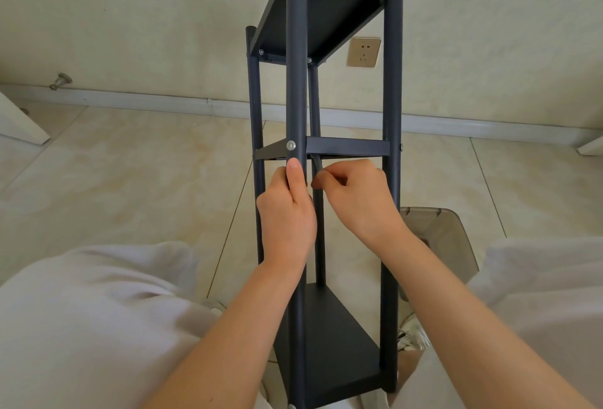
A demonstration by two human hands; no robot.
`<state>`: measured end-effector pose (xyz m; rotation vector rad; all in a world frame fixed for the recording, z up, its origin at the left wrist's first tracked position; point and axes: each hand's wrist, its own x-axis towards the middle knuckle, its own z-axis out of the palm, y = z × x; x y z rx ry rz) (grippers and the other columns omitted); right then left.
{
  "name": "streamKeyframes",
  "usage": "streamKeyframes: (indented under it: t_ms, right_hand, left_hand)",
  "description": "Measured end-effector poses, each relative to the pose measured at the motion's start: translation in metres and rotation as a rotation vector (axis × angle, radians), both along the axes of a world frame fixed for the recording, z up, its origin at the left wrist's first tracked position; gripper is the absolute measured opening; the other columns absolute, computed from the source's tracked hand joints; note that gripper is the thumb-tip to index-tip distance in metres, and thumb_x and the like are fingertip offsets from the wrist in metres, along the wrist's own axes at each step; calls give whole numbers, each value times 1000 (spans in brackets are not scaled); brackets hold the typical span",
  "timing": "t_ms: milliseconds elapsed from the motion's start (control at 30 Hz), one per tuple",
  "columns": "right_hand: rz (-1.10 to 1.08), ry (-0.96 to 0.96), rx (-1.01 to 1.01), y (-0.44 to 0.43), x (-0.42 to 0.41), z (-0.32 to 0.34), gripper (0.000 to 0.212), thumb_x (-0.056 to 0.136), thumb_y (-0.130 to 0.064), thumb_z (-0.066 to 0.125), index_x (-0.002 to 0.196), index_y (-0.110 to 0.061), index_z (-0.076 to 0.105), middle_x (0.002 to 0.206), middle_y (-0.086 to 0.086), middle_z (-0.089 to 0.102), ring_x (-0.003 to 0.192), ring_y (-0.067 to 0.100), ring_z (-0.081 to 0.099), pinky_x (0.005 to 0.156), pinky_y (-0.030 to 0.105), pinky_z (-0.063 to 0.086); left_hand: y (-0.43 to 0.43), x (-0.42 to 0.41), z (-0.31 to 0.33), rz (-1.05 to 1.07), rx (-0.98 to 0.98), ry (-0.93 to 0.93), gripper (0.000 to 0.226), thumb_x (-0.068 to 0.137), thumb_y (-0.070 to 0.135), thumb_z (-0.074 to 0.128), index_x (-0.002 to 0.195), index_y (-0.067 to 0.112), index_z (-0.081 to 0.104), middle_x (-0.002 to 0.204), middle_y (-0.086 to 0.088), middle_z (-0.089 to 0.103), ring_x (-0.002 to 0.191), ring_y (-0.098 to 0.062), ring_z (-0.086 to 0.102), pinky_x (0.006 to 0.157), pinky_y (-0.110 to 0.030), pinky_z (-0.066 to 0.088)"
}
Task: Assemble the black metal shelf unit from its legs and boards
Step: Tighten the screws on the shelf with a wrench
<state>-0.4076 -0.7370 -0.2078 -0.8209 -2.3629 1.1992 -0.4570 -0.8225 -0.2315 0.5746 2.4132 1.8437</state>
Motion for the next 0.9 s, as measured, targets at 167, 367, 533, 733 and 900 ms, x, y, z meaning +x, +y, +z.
streamKeyframes:
  t_ms: [167,367,533,733,900]
  right_hand:
    - [-4,35,0,4,-3,-2,23,97,-15,56,90,-16,77,62,-17,61,59,9,59,55,11,46]
    - [58,57,48,8,-6,-3,33,95,-16,61,63,-16,67,52,-2,55,55,19,50,53,15,38]
    - [85,103,69,9,-12,-12,31,96,-17,61,69,-4,71,63,8,65,62,21,59,66,24,47]
    - [42,224,112,5,-18,-30,20,95,-14,62,82,-5,76,69,-6,68,62,3,63,67,12,49]
    - [-37,365,173,-1,-28,-44,22,93,-8,64,74,-1,72,62,3,66,54,4,56,58,21,51]
  left_hand:
    - [0,-1,0,-8,14,-28,58,89,69,21,70,21,49,60,-12,54,54,-30,54,51,-53,49]
    - [1,-4,-2,-18,8,-45,48,102,52,28,71,21,49,61,-11,53,54,-29,52,54,-57,49]
    - [0,-6,-3,-22,11,-48,47,104,49,29,71,23,49,60,-6,52,53,-25,51,55,-56,51]
    - [2,-8,-4,-21,16,-69,46,106,46,30,70,25,51,62,3,55,57,-21,55,57,-44,50]
    - [0,-7,-5,-35,30,-66,48,105,48,30,67,25,48,59,1,53,53,-20,52,54,-41,46]
